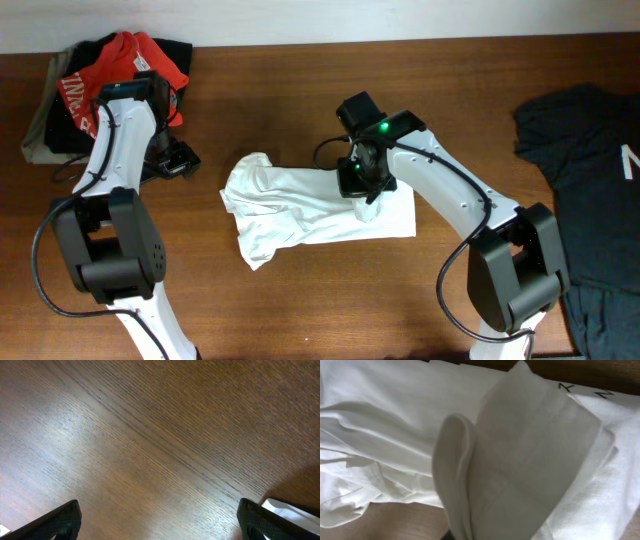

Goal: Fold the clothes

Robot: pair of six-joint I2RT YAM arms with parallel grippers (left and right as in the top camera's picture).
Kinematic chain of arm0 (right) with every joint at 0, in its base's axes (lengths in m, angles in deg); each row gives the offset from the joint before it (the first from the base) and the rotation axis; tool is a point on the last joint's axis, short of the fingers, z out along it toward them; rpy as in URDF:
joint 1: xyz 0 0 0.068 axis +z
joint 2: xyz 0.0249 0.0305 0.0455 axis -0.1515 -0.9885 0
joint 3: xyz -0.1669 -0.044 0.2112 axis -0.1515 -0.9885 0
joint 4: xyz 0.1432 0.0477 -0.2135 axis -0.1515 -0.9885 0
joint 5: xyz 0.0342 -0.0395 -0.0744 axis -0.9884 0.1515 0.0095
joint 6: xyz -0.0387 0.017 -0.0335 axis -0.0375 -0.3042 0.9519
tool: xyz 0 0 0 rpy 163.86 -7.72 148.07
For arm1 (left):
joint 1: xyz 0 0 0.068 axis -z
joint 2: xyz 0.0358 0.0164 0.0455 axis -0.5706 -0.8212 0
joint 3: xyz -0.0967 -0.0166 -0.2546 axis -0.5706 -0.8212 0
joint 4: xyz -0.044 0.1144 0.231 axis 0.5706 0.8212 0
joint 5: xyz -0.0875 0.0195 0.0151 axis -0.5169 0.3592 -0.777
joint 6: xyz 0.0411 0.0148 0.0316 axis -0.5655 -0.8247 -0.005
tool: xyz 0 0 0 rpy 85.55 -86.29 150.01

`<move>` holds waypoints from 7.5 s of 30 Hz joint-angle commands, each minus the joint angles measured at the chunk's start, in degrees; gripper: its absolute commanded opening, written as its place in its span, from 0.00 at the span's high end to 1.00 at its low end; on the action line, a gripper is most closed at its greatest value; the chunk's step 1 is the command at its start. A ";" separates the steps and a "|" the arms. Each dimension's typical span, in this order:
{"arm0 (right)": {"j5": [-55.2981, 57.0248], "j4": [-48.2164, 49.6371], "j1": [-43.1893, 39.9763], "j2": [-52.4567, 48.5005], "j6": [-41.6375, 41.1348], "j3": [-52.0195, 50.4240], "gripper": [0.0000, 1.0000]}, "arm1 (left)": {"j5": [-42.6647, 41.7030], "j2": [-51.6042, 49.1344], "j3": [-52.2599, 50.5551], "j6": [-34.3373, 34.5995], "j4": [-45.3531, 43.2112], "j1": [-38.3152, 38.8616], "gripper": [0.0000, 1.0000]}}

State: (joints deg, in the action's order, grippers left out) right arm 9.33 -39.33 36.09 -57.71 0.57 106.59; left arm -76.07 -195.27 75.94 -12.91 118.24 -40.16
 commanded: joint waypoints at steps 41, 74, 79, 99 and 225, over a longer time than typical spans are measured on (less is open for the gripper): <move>-33.27 25.22 -1.53 -0.68 5.31 -19.32 0.82 | -0.63 0.42 -0.02 0.11 0.42 0.11 0.01; -4.46 3.63 -14.86 8.46 2.38 -2.89 0.01 | -42.07 0.39 -13.14 -28.65 -4.76 -0.81 0.01; -4.28 4.52 -15.82 8.04 2.38 -3.41 0.01 | -44.22 0.70 -14.16 -32.24 -5.73 -1.36 0.02; -3.43 7.32 -15.82 0.09 2.36 -3.65 0.01 | -41.86 16.81 -17.88 -29.35 -3.34 0.72 0.04; -6.34 14.82 -14.36 -0.22 2.36 -12.13 0.00 | -20.06 6.80 -4.42 -4.28 -8.22 31.82 0.99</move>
State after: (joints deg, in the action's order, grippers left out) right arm 4.34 -24.67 21.88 -57.53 3.04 94.79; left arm -96.33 -188.06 74.98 -20.84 112.20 -10.22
